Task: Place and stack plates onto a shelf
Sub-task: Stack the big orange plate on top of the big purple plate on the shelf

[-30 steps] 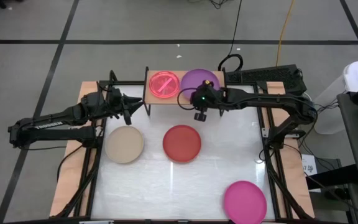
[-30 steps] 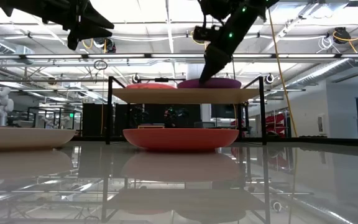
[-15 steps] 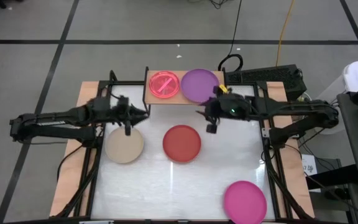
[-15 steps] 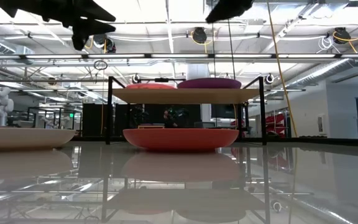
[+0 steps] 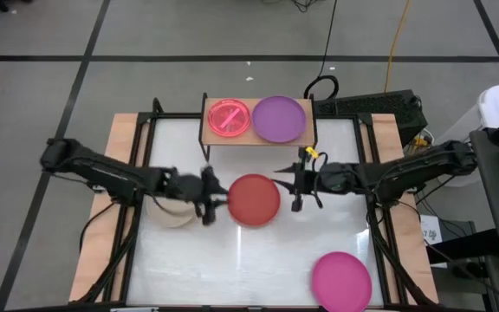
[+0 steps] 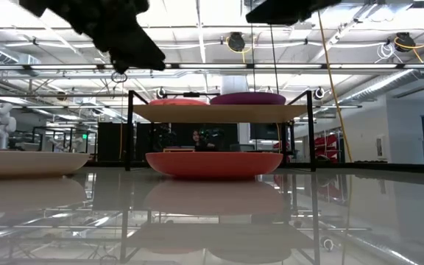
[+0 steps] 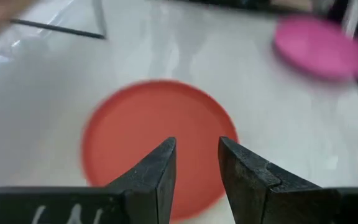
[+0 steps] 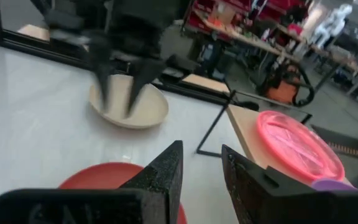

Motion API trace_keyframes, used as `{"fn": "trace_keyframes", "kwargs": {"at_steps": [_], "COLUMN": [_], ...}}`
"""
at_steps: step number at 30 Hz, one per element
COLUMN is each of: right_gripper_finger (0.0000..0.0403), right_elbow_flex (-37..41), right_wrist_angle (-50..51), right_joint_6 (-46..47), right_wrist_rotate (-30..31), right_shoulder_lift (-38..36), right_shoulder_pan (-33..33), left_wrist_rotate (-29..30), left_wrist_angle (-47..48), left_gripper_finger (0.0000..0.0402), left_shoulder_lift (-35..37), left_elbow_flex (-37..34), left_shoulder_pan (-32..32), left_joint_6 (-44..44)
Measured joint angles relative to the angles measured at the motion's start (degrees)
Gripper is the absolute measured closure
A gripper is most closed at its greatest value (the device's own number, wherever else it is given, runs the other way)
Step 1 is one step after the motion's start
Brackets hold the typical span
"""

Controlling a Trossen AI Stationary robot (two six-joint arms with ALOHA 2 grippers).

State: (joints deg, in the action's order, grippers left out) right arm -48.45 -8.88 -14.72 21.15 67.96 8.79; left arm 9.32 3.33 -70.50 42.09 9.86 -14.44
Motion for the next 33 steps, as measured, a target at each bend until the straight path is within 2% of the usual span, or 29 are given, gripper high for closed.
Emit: {"fn": "trace_keyframes", "kwargs": {"at_steps": [5,9,12,20,33], "right_gripper_finger": [0.0310,0.0310,0.0310,0.0310,0.0310], "right_elbow_flex": [6.5,7.6,7.6,7.6,7.6], "right_wrist_angle": [-9.9,-10.7,-9.7,-8.4,-9.3], "right_joint_6": [-2.1,-1.3,-0.9,0.5,0.1], "right_wrist_rotate": [0.0,0.1,0.2,0.2,0.2], "right_shoulder_lift": [-0.2,-1.5,-2.8,-4.9,-4.9], "right_shoulder_pan": [1.6,2.5,2.9,3.8,3.7], "left_wrist_rotate": [5.9,15.2,19.2,19.5,15.5], "left_wrist_angle": [6.5,12.8,12.4,12.7,14.0], "left_gripper_finger": [0.0277,0.0277,0.0277,0.0277,0.0277], "left_shoulder_lift": [-13.1,-22.2,-27.7,-37.6,-39.0], "left_elbow_flex": [11.1,18.5,22.1,26.9,26.8], "left_shoulder_pan": [9.0,13.8,15.7,14.8,12.2], "left_joint_6": [10.0,18.2,22.4,22.9,20.1]}}
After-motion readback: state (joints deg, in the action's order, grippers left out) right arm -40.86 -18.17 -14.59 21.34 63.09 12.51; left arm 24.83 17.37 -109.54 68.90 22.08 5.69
